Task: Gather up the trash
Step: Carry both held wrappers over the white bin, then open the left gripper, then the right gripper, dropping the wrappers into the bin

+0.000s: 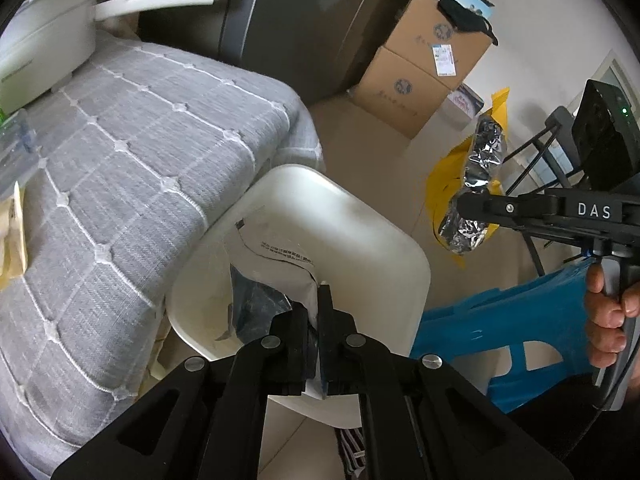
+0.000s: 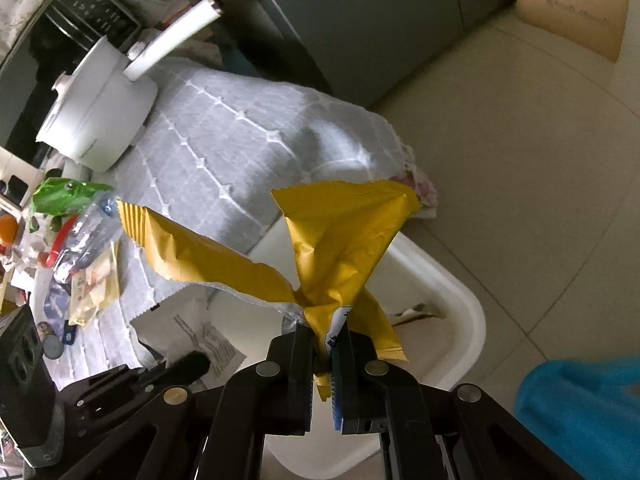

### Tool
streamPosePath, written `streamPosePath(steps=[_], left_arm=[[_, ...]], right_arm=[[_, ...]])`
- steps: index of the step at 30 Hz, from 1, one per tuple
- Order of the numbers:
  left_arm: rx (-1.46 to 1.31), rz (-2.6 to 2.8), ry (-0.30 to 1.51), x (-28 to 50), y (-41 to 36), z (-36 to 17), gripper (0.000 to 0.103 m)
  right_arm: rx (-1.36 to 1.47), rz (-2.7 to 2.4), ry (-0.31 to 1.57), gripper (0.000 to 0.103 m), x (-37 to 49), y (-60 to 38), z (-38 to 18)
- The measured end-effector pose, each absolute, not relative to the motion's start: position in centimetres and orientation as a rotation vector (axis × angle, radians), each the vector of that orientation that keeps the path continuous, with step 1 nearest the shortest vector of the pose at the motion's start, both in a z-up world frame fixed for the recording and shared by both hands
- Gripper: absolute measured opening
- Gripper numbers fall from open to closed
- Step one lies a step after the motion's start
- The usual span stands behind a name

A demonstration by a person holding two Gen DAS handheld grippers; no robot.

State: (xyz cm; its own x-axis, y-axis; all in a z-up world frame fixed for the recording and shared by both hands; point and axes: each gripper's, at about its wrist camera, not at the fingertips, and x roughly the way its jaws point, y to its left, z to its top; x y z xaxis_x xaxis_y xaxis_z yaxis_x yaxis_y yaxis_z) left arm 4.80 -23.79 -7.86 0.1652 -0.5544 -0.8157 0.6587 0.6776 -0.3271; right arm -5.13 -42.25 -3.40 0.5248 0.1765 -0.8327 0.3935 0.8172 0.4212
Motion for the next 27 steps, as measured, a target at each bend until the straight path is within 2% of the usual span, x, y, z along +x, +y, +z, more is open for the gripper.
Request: streamPosePath(steps=[2,3,4,6,8,16,27], left_arm=[[0.13,-0.859,1.126,5.1,-24.0,-8.1,0.012],[0.135,-0.845,1.132,5.1,-24.0,-8.1,0.028],[0.137,-0.82,1.134,5.3,-23.7,-8.1,0.054],[0.135,-0.793,1.117,5.5,-23.1,-7.9,0.078],[0.137,-0.782,1.099,5.6,-22.5,-7.3,0.08],[0.171,-0.7,1.025,5.9,-19.0,-5.3,0.097],[0.229,-0.624,0.959,5.5,-15.4,-4.2,0.101]], right_arm=[[0.635,-0.145,1.035,0.006,-5.2,-42.4,-3.7],[0.637,-0.146,1.042,0.006,-5.3,-42.4,-3.8],[0.635,-0.147,1.05,0.006,-5.3,-42.4,-4.0],[0.627,-0.15,1.061,0.006,-5.3,-42.2,-4.2],[0.625,-0.149,1.064,0.006,-5.3,-42.2,-4.3],[0.587,-0.131,1.133,0.007,-4.3,-40.8,-5.6],[0.538,-0.107,1.221,0.01,-2.7,-38.2,-7.2]])
